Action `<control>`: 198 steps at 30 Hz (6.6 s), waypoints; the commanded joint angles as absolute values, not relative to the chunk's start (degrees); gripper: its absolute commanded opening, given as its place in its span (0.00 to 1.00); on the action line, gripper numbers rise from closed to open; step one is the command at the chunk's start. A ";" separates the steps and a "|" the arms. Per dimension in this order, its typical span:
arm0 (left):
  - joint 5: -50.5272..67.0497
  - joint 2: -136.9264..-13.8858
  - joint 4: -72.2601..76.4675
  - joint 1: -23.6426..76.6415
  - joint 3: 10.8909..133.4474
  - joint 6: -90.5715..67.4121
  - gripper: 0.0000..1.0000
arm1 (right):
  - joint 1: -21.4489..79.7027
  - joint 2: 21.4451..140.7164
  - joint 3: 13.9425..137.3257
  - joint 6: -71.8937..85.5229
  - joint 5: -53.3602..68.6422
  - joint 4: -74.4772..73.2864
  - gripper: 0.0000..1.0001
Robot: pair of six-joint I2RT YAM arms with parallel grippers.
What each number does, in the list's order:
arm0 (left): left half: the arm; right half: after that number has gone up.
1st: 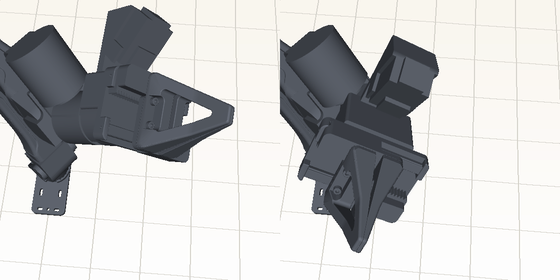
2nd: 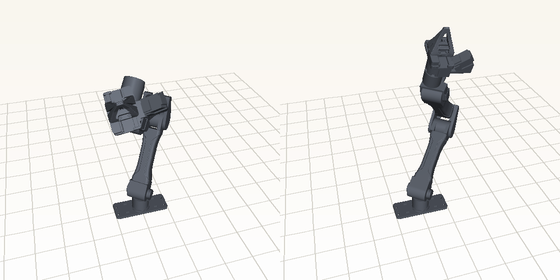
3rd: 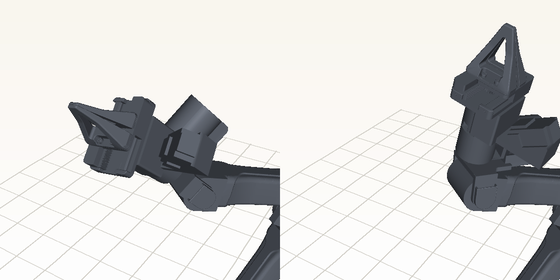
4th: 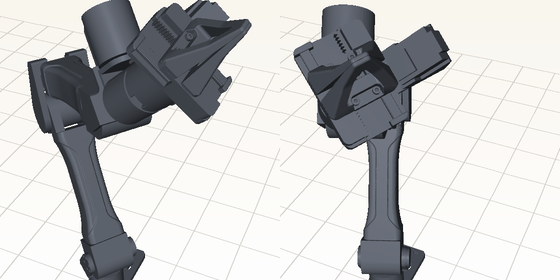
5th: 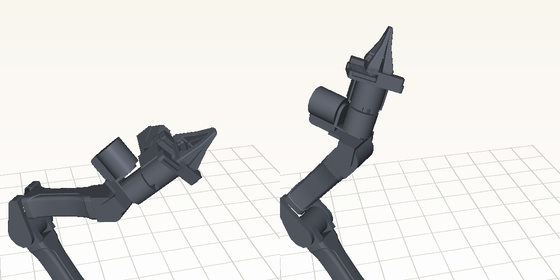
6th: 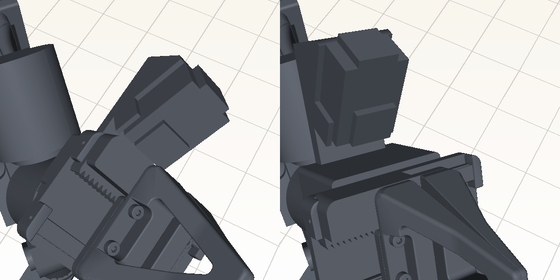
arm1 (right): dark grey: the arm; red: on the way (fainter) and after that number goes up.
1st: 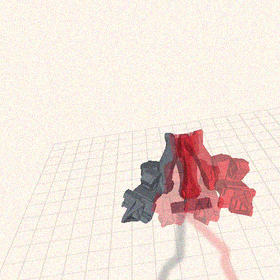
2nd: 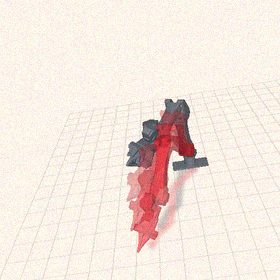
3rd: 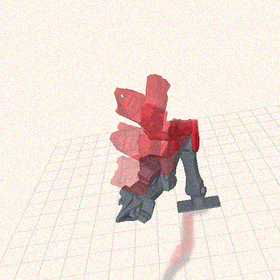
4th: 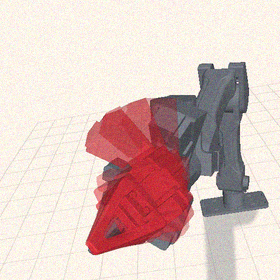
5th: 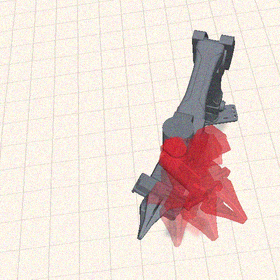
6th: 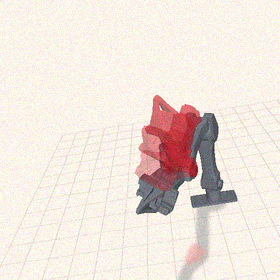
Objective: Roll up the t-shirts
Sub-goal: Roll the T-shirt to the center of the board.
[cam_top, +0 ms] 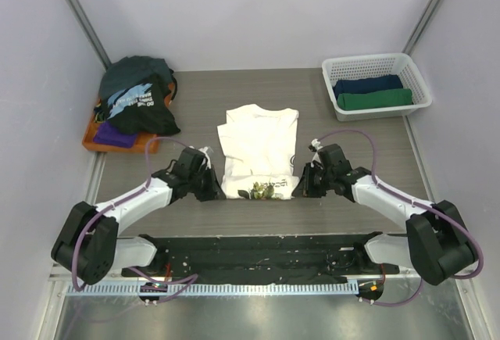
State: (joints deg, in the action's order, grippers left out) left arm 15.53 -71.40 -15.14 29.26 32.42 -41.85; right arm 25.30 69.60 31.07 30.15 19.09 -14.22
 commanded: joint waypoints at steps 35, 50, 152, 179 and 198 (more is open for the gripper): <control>38.85 -104.32 -4.75 10.99 59.93 -54.84 0.05 | 8.17 102.55 60.20 34.89 34.89 -9.41 0.02; 35.51 -113.12 -4.04 10.55 67.59 -56.87 0.10 | 6.68 102.58 62.93 32.18 26.64 -10.80 0.43; 21.54 -96.78 1.05 19.33 60.84 -39.72 0.33 | 14.50 100.39 58.46 30.77 35.54 0.90 0.43; 12.74 -92.02 25.75 23.47 38.50 -33.84 0.50 | 14.59 94.22 50.98 23.03 13.09 -6.07 0.52; 8.35 -91.32 21.97 23.29 39.03 -31.11 0.46 | 14.59 96.42 51.24 23.12 17.05 -1.32 0.21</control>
State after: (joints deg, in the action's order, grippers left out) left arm 11.64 -94.56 21.43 23.35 38.92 -33.54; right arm 14.61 97.45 50.04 23.86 16.53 -4.08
